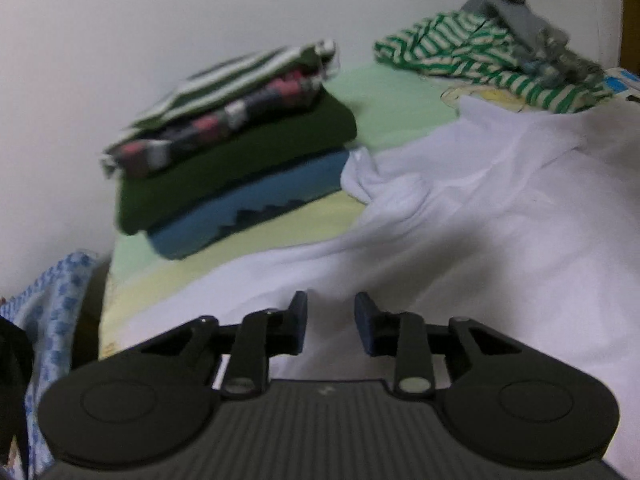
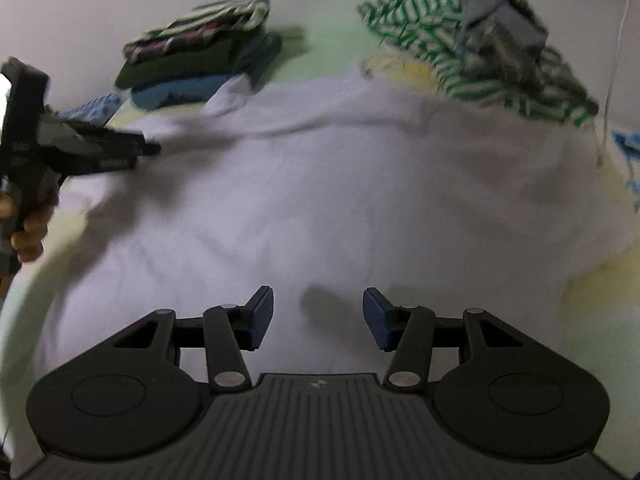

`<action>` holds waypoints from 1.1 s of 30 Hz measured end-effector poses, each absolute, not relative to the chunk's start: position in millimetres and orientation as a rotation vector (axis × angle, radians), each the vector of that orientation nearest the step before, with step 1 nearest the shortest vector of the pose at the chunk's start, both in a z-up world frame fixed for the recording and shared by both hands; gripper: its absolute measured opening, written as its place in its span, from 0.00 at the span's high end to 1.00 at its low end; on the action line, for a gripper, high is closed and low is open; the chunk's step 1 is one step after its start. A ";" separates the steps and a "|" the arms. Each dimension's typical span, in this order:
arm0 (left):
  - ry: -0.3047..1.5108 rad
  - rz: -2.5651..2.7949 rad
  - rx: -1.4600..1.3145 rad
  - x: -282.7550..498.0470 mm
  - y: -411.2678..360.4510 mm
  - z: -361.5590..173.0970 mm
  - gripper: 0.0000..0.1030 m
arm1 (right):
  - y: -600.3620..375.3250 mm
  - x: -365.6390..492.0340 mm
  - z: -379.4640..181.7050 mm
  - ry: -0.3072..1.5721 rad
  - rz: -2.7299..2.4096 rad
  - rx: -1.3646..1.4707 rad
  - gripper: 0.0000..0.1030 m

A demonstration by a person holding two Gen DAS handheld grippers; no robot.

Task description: Fold clothes

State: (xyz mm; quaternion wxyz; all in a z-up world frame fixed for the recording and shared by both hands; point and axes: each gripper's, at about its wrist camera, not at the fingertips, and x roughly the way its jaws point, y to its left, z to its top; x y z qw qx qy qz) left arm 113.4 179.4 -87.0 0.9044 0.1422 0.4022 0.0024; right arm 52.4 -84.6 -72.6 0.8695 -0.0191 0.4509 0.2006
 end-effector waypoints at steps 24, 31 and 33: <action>0.800 0.059 0.169 149.3 156.4 -57.0 0.39 | -41.5 270.0 -93.8 0.822 0.527 -0.018 0.46; 0.933 0.042 0.078 204.5 147.9 -84.5 0.34 | -31.6 289.3 -108.2 0.842 0.522 0.063 0.64; 0.924 0.051 0.101 211.7 145.6 -87.3 0.38 | -27.5 289.3 -109.9 0.830 0.510 0.032 0.79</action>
